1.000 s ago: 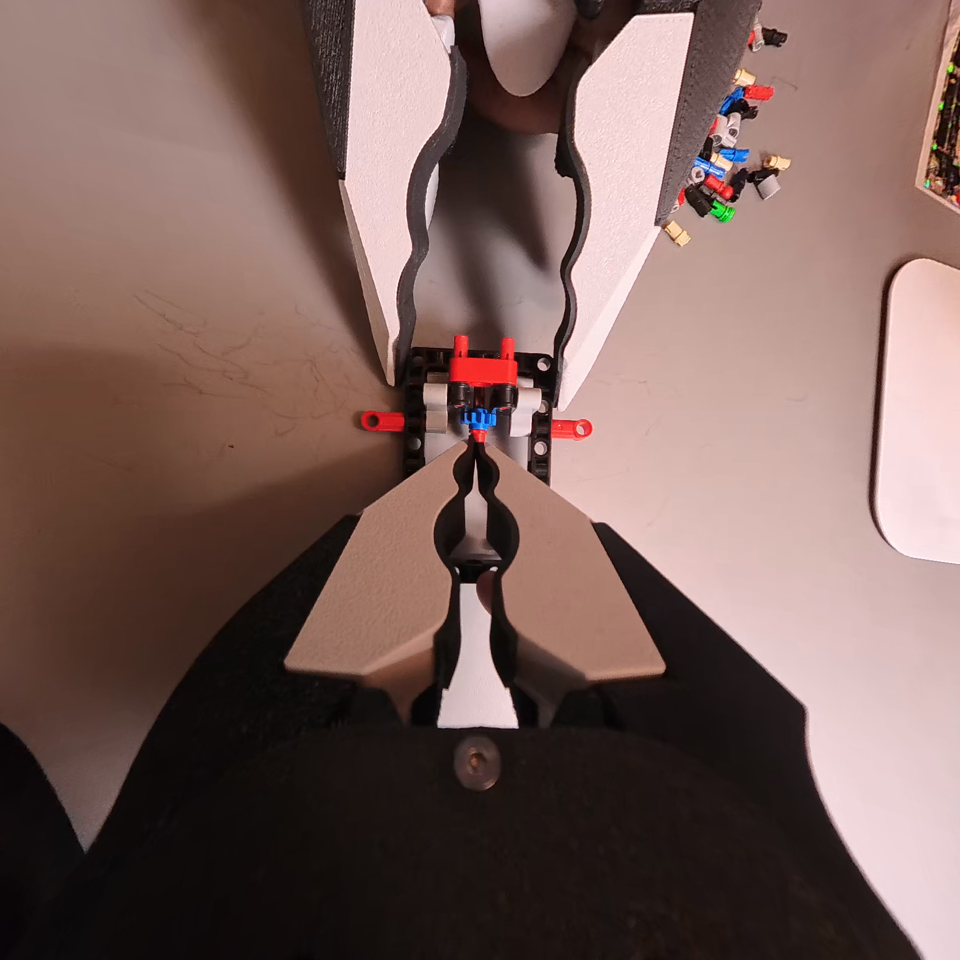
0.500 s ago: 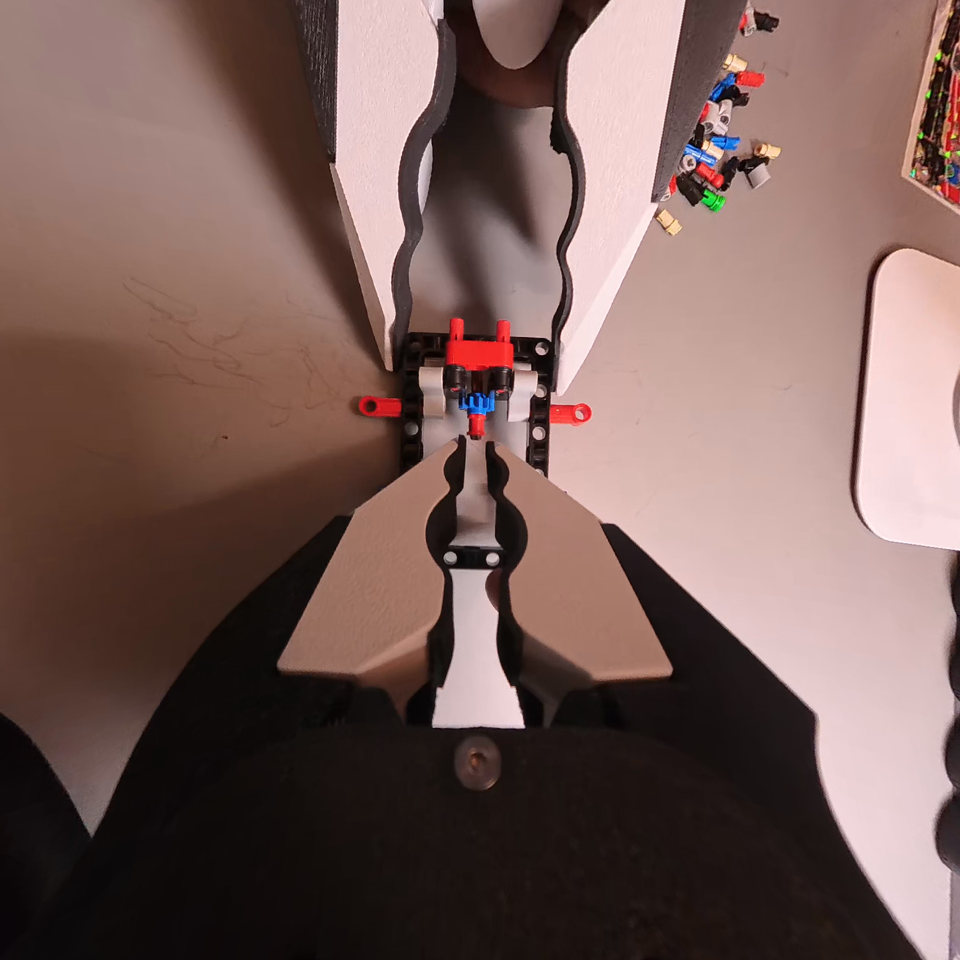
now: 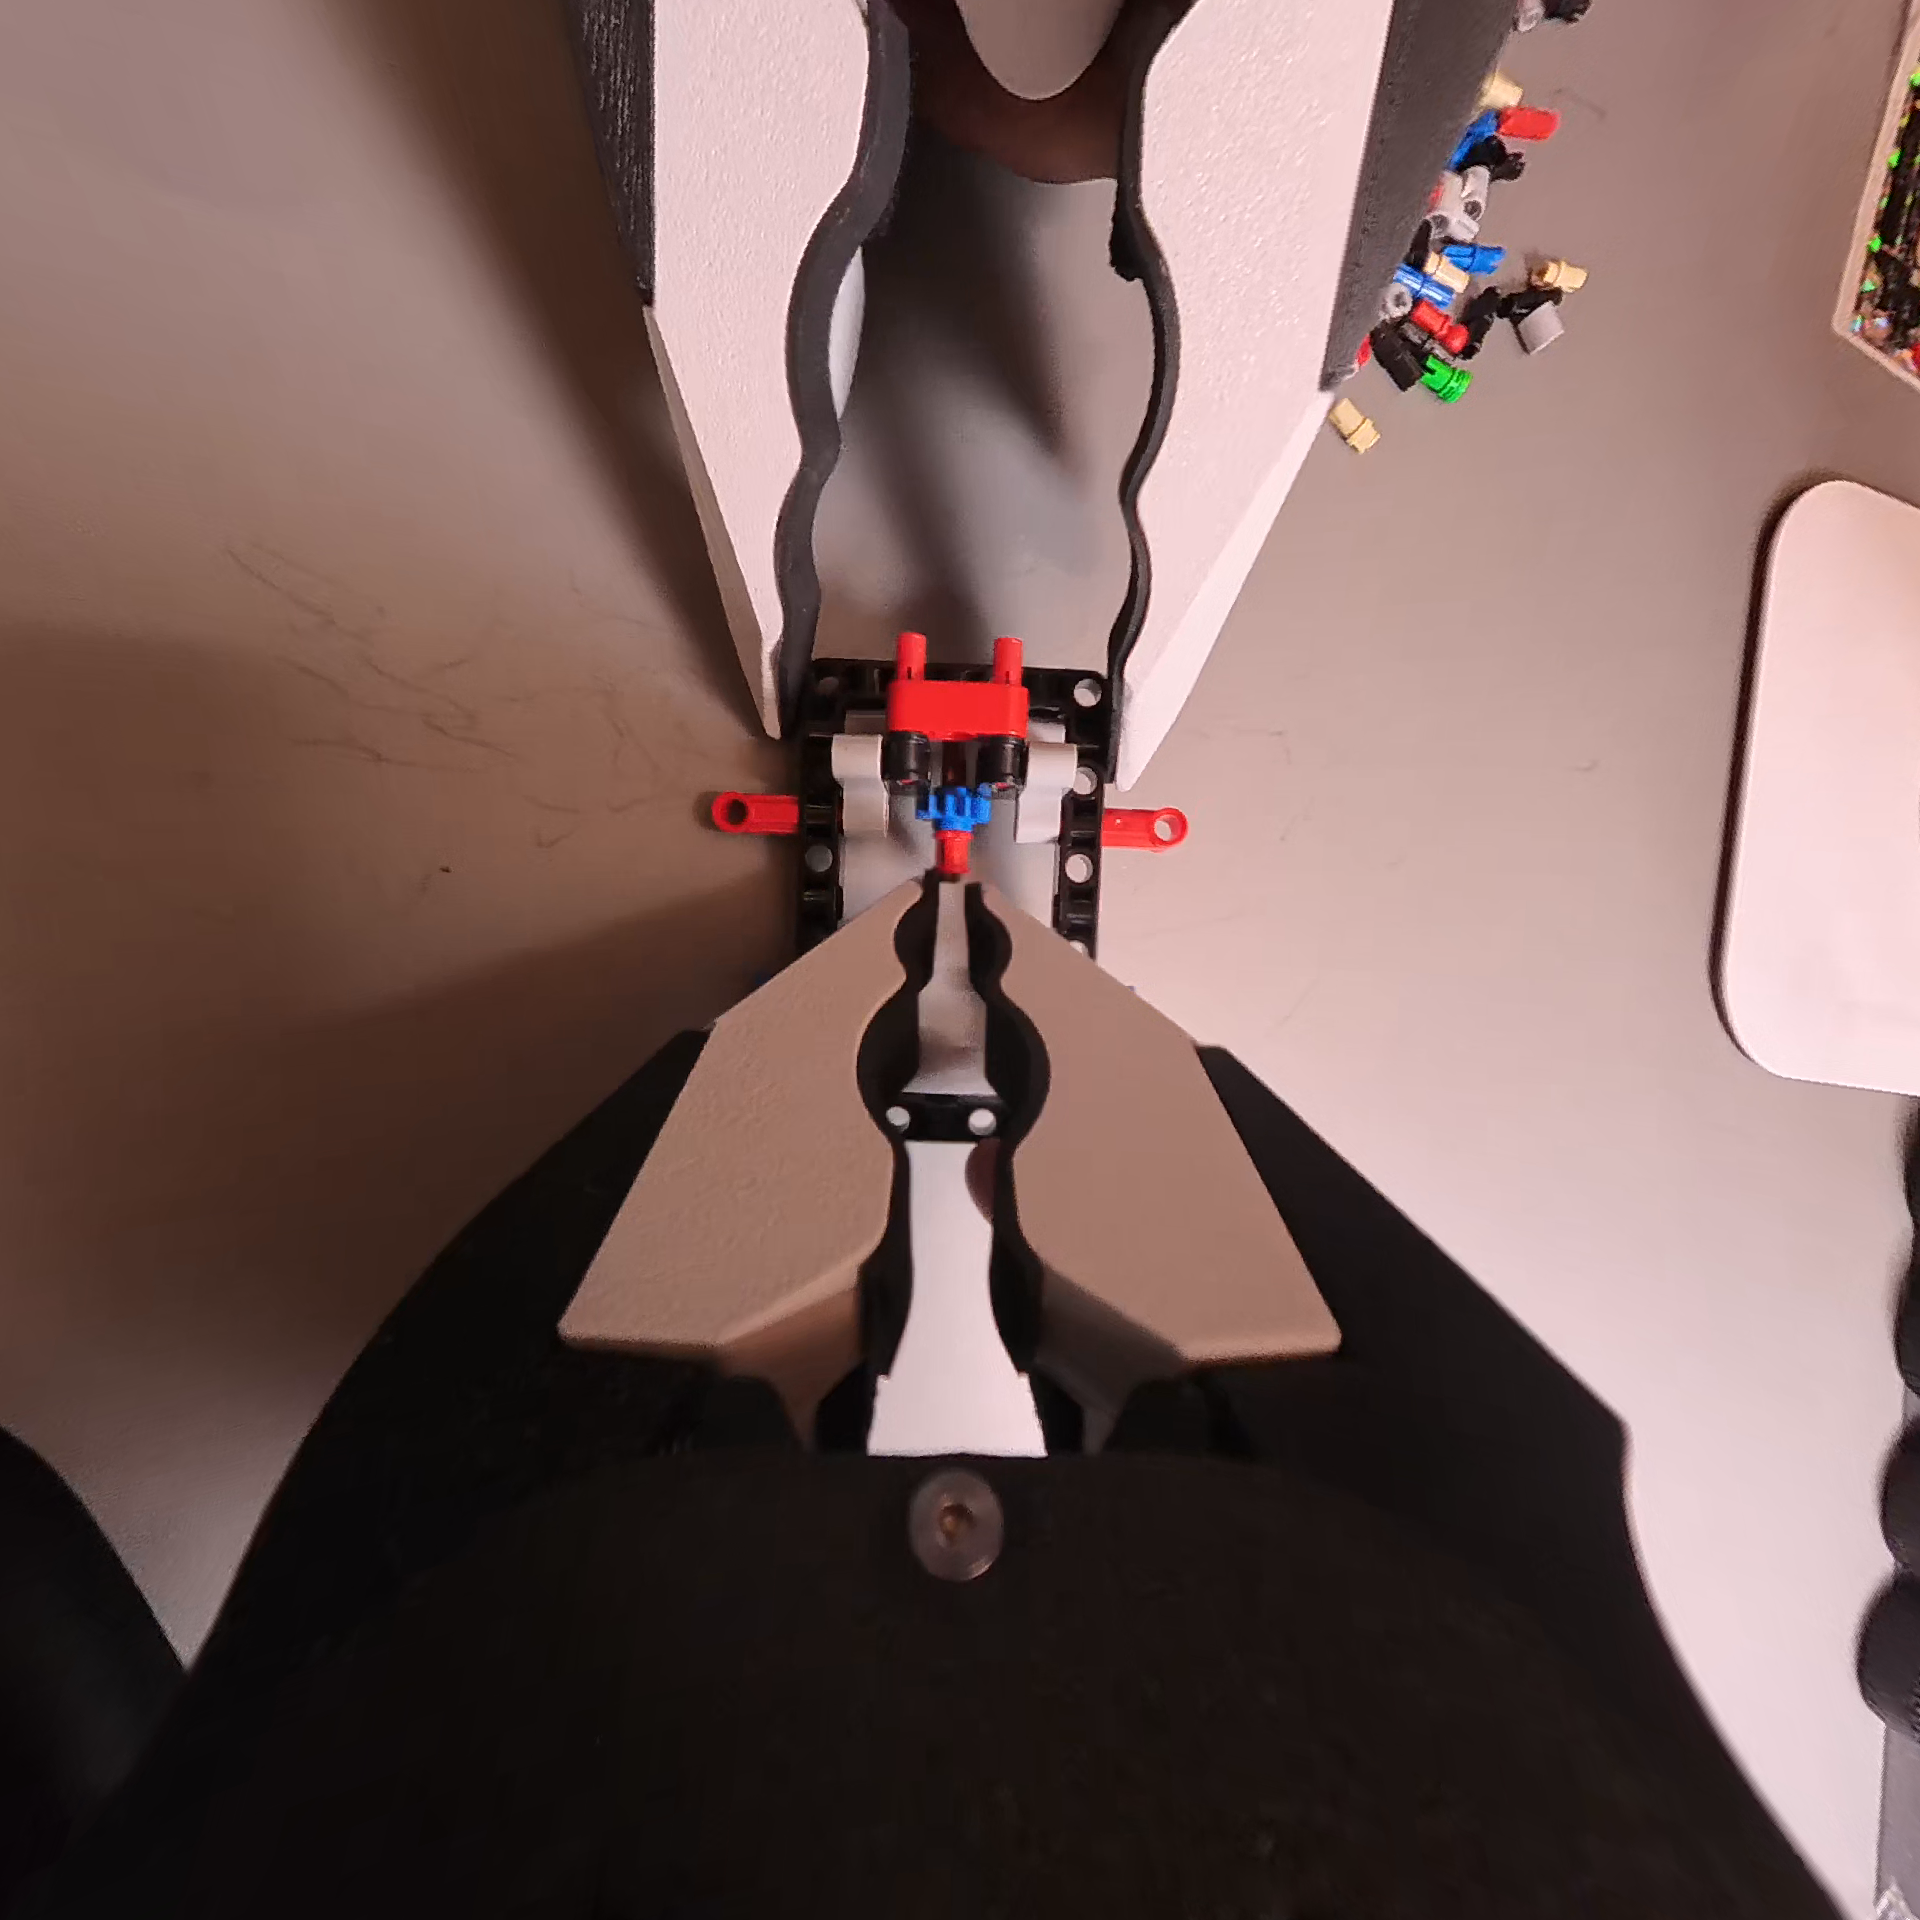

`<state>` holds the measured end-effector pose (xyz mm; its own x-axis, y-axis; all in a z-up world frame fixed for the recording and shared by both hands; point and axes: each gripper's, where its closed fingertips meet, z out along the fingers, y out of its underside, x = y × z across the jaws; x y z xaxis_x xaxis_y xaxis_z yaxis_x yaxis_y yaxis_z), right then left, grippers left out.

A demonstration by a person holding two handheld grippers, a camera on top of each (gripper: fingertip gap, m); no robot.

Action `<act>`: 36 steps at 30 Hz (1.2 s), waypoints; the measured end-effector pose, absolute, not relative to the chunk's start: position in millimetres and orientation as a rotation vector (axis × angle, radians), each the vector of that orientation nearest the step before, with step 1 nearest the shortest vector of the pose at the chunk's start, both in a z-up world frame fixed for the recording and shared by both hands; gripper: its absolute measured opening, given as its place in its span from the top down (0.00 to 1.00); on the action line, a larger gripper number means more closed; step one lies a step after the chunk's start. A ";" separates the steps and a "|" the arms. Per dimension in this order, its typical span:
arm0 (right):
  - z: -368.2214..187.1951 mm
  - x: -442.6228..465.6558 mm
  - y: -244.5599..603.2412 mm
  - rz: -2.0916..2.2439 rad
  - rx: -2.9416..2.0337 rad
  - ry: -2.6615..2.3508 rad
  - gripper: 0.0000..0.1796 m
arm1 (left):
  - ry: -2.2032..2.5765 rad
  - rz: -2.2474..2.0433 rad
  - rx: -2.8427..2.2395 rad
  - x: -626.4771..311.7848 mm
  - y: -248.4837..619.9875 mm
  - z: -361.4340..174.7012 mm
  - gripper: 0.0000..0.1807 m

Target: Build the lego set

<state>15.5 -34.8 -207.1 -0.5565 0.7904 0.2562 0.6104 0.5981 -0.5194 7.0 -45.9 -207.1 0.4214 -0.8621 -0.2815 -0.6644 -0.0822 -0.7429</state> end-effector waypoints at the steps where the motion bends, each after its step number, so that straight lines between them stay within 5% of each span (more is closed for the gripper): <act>1: -206.9 15.4 -33.2 0.515 -1.120 -2.356 0.97 | 1.310 -0.294 -1.816 6.8 -46.1 -207.4 0.68; 36: -207.3 15.5 -37.1 0.648 -1.216 -2.361 0.98 | 1.288 -0.362 -1.827 7.7 -45.4 -209.1 0.69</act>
